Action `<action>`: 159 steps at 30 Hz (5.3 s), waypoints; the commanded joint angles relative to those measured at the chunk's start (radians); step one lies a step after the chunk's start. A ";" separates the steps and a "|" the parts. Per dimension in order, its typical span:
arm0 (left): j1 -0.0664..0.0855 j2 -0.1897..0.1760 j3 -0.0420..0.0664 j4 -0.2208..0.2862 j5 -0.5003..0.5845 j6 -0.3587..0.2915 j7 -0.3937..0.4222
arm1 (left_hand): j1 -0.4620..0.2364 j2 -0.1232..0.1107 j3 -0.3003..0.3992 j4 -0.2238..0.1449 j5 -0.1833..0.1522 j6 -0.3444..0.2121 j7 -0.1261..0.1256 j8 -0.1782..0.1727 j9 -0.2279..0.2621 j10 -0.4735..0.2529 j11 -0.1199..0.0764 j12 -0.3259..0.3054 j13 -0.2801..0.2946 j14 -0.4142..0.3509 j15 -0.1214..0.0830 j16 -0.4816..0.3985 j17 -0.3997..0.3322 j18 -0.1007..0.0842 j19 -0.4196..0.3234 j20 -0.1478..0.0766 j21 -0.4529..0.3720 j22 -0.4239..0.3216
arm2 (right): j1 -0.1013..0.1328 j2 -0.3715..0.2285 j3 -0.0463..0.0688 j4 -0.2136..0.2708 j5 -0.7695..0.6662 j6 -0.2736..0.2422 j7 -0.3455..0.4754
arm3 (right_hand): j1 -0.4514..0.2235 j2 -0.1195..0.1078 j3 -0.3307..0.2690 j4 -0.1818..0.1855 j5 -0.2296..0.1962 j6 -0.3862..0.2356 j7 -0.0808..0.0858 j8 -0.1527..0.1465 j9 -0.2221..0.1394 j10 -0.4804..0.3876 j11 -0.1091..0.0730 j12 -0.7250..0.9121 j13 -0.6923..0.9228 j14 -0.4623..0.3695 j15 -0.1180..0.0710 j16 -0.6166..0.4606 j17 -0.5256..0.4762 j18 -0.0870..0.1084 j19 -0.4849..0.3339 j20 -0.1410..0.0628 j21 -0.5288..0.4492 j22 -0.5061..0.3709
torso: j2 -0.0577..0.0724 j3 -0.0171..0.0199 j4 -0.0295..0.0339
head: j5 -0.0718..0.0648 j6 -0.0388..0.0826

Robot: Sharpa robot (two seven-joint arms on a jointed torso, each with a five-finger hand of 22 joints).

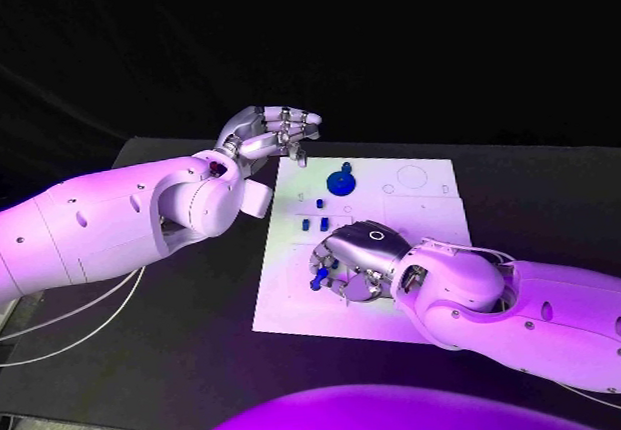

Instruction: Assemble the parts on the task board

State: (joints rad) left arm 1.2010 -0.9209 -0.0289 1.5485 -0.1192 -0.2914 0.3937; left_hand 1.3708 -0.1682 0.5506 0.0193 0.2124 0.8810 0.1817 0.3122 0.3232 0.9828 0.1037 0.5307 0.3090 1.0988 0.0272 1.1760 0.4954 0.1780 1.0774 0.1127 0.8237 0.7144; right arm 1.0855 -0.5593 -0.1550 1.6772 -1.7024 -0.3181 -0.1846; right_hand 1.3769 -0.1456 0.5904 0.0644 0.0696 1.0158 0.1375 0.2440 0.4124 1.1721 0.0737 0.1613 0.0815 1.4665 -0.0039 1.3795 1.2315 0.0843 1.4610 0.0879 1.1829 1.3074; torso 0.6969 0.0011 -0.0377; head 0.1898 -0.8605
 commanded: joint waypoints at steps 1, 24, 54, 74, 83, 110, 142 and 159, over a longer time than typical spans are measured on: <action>0.001 0.001 0.001 0.003 0.003 0.014 0.012 | 0.001 0.010 0.003 -0.002 0.003 -0.007 0.003 0.006 0.001 -0.005 0.002 0.003 0.001 -0.007 0.003 0.000 -0.001 0.006 0.000 0.005 -0.003 0.001 | -0.003 0.004 -0.001 -0.006 -0.032 0.029 -0.011 | -0.002 0.005 0.004 -0.002 0.004 0.006 0.002 0.005 0.002 0.007 0.001 -0.006 0.001 0.036 -0.005 0.003 -0.001 -0.013 0.010 0.000 0.006 0.068 | 0.000 0.0002 0.0004 | 0.001 -0.001; 0.001 0.000 0.001 0.005 0.003 0.014 0.011 | 0.000 0.011 0.003 -0.002 0.003 -0.007 0.003 0.007 0.001 -0.006 0.002 0.005 0.001 -0.007 0.003 0.001 -0.001 0.006 0.000 0.005 -0.003 0.001 | -0.015 0.025 -0.005 -0.025 -0.013 0.031 0.011 | -0.059 -0.055 -0.017 0.015 0.004 -0.066 0.023 -0.036 -0.015 -0.044 0.025 -0.054 -0.004 0.037 0.015 0.011 0.006 -0.008 -0.002 0.015 -0.025 0.059 | -0.001 -0.0006 -0.0002 | -0.001 -0.003; 0.001 -0.004 0.001 -0.003 0.003 0.026 -0.008 | -0.002 0.013 0.004 0.000 0.003 -0.008 0.003 0.008 0.002 -0.008 0.002 0.008 0.002 -0.007 0.003 0.001 -0.001 0.006 -0.001 0.005 -0.003 0.001 | -0.024 -0.016 -0.006 0.000 0.005 -0.141 0.044 | -0.043 -0.069 -0.064 0.007 0.022 -0.171 0.027 -0.091 -0.037 -0.205 0.047 -0.057 -0.009 -0.013 0.036 -0.034 -0.086 0.027 -0.077 0.037 -0.229 -0.031 | 0.000 0.0011 -0.0004 | -0.005 0.002; 0.001 -0.012 0.000 -0.010 0.004 0.044 -0.002 | -0.004 0.012 0.003 0.000 0.003 -0.009 0.003 0.009 0.003 -0.010 0.002 0.010 0.002 -0.008 0.003 0.002 -0.002 0.006 -0.001 0.005 -0.004 0.001 | 0.103 -0.425 0.014 0.211 0.557 -0.148 0.085 | -0.129 -0.035 -0.206 0.117 0.060 -0.087 -0.007 0.024 0.009 0.118 -0.036 0.743 0.666 0.051 -0.029 0.066 0.073 -0.023 0.028 -0.024 0.061 0.118 | -0.016 0.0011 -0.0234 | -0.119 0.037; 0.000 -0.016 -0.005 -0.013 0.004 0.073 0.013 | -0.023 0.008 -0.006 0.012 -0.002 -0.014 0.003 0.012 0.004 -0.016 0.004 0.017 0.001 -0.010 0.006 0.003 -0.003 0.006 -0.004 0.008 -0.008 -0.001 | 0.094 -0.556 0.005 0.246 0.459 -0.076 -0.044 | -0.131 -0.019 -0.322 0.219 0.080 -0.128 -0.016 0.138 0.059 0.266 -0.034 1.253 1.282 0.074 -0.029 0.126 0.183 -0.046 0.060 -0.020 0.190 0.185 | -0.025 0.0036 -0.0372 | -0.162 0.030; -0.001 -0.018 -0.008 -0.010 0.004 0.084 0.022 | -0.037 0.007 -0.016 0.024 -0.003 -0.018 0.003 0.015 0.006 -0.021 0.004 0.023 0.000 -0.011 0.007 0.006 -0.003 0.006 -0.005 0.010 -0.013 -0.004 | -0.027 -0.468 -0.003 0.204 0.167 -0.099 -0.253 | -0.167 0.012 -0.399 0.227 0.096 -0.129 -0.021 0.151 0.059 0.307 -0.037 1.308 1.362 0.089 -0.032 0.163 0.264 -0.061 0.080 -0.023 0.271 0.221 | -0.024 0.0044 -0.0364 | -0.183 0.024; -0.001 -0.032 -0.008 -0.001 0.031 0.096 0.016 | -0.057 0.015 -0.023 0.048 -0.001 -0.025 0.003 0.018 0.008 -0.030 0.005 0.030 -0.002 -0.013 0.009 0.009 -0.003 0.006 -0.004 0.012 -0.021 -0.009 | -0.064 -0.393 -0.003 0.170 0.148 0.007 -0.335 | -0.178 0.030 -0.496 0.226 0.085 -0.103 -0.029 0.155 0.053 0.300 -0.043 1.292 1.359 0.093 -0.035 0.173 0.289 -0.066 0.086 -0.024 0.296 0.233 | -0.026 0.0041 -0.0390 | -0.178 0.008; -0.001 -0.032 -0.008 -0.002 0.031 0.095 0.016 | -0.058 0.015 -0.023 0.049 0.000 -0.025 0.003 0.019 0.009 -0.030 0.005 0.030 -0.002 -0.013 0.009 0.009 -0.003 0.006 -0.003 0.012 -0.021 -0.010 | -0.060 -0.416 0.007 0.238 0.195 -0.263 -0.321 | 0.022 0.084 -0.389 0.195 0.131 -0.045 -0.065 0.192 0.077 0.328 -0.076 1.311 1.393 0.098 -0.063 0.180 0.308 -0.078 0.102 -0.048 0.358 0.254 | -0.027 0.0038 -0.0394 | -0.174 0.014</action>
State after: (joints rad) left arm 1.1997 -0.9549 -0.0372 1.5449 -0.0951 -0.2116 0.4001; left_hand 1.3220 -0.1543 0.5272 0.0622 0.2124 0.8631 0.1855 0.3274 0.3304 0.9578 0.1073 0.5571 0.3079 1.0917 0.0342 1.1799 0.4932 0.1781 1.0740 0.1162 0.8075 0.7055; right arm 1.0215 -0.9751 -0.1503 1.9024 -1.5342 -0.4935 -0.5060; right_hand 1.3450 -0.1093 0.1800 0.2742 0.1934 0.9407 0.1015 0.4105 0.4623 1.4686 0.0053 1.4691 1.3076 1.4685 -0.0595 1.5559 1.3074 0.0140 1.4641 0.0478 1.5359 1.3081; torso 0.6703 0.0053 -0.0758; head 0.0150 -0.8480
